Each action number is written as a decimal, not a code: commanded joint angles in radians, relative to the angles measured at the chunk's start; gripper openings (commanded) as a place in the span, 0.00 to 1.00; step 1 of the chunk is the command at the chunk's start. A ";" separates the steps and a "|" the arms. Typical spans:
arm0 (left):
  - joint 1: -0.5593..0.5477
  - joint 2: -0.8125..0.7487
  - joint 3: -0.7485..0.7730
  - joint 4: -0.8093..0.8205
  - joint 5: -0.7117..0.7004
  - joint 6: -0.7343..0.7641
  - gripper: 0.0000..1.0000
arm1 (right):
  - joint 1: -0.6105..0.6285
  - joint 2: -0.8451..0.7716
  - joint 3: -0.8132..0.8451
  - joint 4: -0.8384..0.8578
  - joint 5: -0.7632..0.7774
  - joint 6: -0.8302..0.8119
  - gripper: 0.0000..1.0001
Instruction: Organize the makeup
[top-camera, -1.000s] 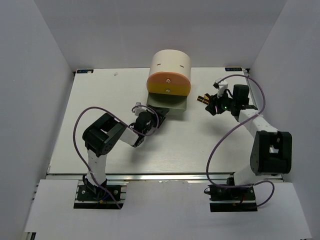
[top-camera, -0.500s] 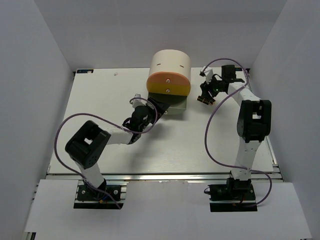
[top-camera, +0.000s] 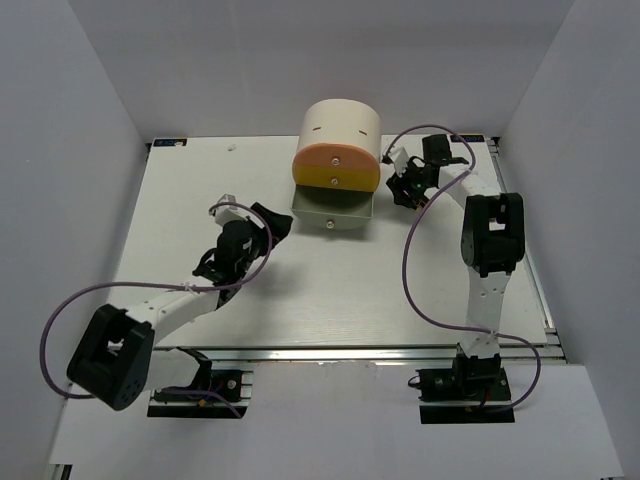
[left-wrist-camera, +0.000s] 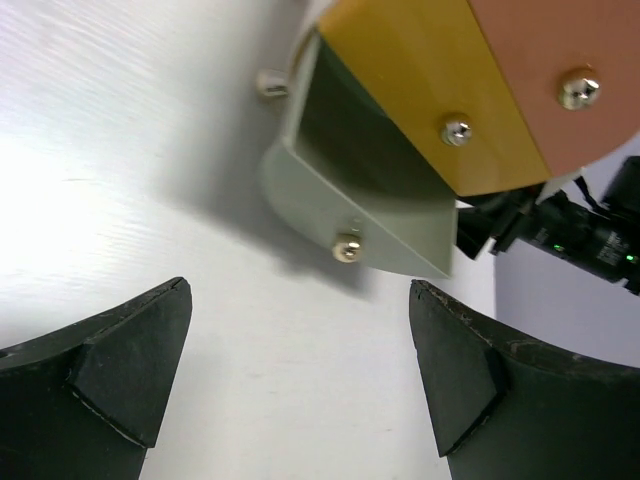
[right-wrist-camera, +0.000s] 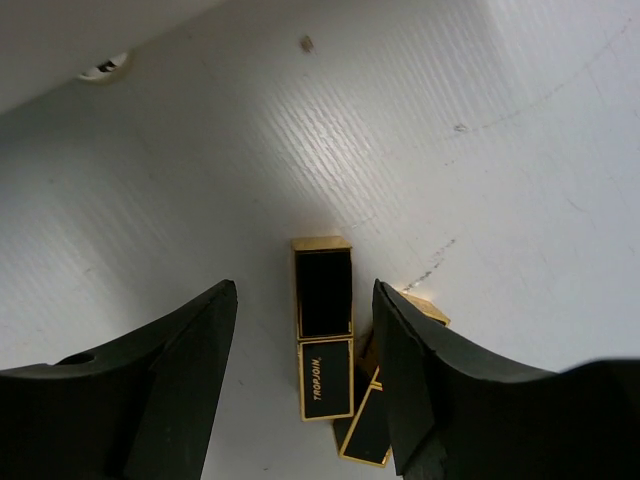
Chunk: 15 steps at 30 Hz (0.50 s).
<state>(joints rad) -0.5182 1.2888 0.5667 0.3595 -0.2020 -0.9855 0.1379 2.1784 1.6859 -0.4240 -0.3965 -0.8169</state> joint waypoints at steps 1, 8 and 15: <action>0.029 -0.101 -0.047 -0.114 -0.039 0.056 0.98 | -0.001 0.020 0.049 0.008 0.042 -0.033 0.62; 0.038 -0.245 -0.117 -0.168 -0.042 0.070 0.98 | -0.001 0.029 0.020 -0.022 0.041 -0.047 0.58; 0.040 -0.299 -0.100 -0.266 -0.071 0.084 0.98 | -0.009 0.015 -0.023 -0.042 0.047 -0.045 0.47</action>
<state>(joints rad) -0.4854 1.0210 0.4511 0.1623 -0.2436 -0.9241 0.1352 2.2009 1.6829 -0.4416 -0.3492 -0.8494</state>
